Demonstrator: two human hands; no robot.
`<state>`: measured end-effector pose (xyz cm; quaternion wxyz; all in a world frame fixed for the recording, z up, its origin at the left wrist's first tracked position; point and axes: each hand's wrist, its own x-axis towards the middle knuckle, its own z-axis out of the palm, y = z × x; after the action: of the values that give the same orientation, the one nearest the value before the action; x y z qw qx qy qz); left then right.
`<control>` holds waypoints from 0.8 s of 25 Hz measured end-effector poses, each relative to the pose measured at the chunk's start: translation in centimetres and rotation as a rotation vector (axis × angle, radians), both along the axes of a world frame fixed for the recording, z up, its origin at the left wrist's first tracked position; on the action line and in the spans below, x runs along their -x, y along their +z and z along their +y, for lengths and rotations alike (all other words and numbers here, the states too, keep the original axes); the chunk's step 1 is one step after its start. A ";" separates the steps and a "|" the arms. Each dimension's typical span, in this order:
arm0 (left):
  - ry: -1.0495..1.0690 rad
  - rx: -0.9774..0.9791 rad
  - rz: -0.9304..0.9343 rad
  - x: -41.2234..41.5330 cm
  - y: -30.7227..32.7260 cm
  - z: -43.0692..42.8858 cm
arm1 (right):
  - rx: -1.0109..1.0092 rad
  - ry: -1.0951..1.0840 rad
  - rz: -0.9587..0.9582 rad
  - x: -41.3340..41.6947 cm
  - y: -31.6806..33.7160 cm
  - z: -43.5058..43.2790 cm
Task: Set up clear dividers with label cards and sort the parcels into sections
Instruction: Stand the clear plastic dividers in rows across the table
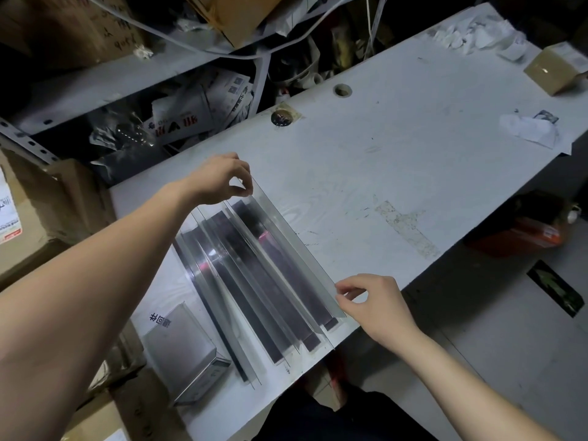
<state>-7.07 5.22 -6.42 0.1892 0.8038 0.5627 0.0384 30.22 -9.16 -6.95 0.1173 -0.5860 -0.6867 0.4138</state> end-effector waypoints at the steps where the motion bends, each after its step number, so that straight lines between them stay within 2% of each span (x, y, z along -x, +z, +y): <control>1: 0.014 0.021 -0.028 0.0 -0.1 0.0 | -0.009 -0.008 0.002 0.0 -0.1 0.0; 10: 0.073 0.079 -0.170 0.2 0.6 0.6 | -0.086 -0.006 -0.044 -0.5 0.3 1.2; 20: 0.047 -0.023 -0.208 -0.8 3.4 2.7 | -0.145 -0.038 -0.081 -3.1 1.4 3.1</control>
<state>-6.32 7.89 -2.99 0.2364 0.7842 0.5582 0.1328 33.35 -6.08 -5.56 0.1395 -0.6053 -0.7076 0.3368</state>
